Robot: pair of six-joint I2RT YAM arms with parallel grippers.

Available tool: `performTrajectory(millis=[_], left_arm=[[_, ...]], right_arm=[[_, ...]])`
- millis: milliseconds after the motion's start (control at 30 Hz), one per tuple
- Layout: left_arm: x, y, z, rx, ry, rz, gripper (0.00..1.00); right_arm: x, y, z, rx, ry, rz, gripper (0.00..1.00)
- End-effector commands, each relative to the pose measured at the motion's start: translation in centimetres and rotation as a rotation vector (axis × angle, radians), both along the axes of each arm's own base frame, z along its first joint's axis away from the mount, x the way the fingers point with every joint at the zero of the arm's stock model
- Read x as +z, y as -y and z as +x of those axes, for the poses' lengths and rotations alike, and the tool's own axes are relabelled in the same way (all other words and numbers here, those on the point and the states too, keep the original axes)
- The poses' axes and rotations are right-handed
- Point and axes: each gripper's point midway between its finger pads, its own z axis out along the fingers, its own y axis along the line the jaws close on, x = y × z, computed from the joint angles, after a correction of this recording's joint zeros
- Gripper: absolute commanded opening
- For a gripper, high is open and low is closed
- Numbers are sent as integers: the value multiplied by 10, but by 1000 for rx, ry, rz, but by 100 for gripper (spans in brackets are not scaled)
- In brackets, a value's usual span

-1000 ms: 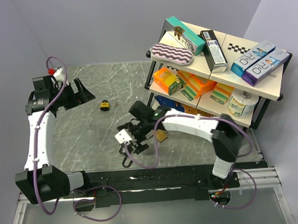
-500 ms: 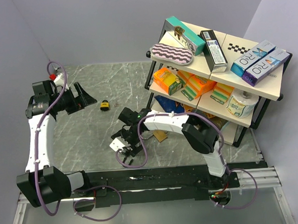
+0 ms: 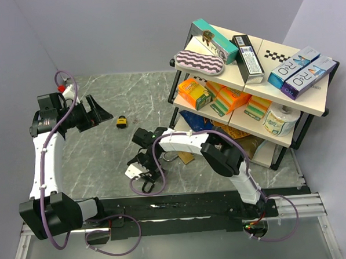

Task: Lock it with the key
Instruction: Pick up the lock from the center of the board.

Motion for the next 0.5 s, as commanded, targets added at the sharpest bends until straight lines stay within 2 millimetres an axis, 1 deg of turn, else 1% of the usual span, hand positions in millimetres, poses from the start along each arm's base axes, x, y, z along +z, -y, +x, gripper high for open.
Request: performTrajectory(millis=[0,133,267,300,400,433,467], left_arm=[[13,4,2,-24,64,-18,96],[15,5,3,-33,71,-27,96],[15,6,5,-39,66,-38,97],[15,7,5,-42,65,-40,97],[15,7,6,-42,66,-41,97],[14,7,6,-41,62,-43,97],[14,7,6,-42,62,-44,97]], right_arm=[[-1,-3,-2,54,22,-21,88],[-4,-1,0,47,36,-37,83],[-11,4,1,47,55,-52,81],[-9,5,3,35,61,-51,79],[-10,6,2,29,61,-52,73],[-9,5,0,29,55,-49,65],[-9,4,-1,28,49,-48,61]])
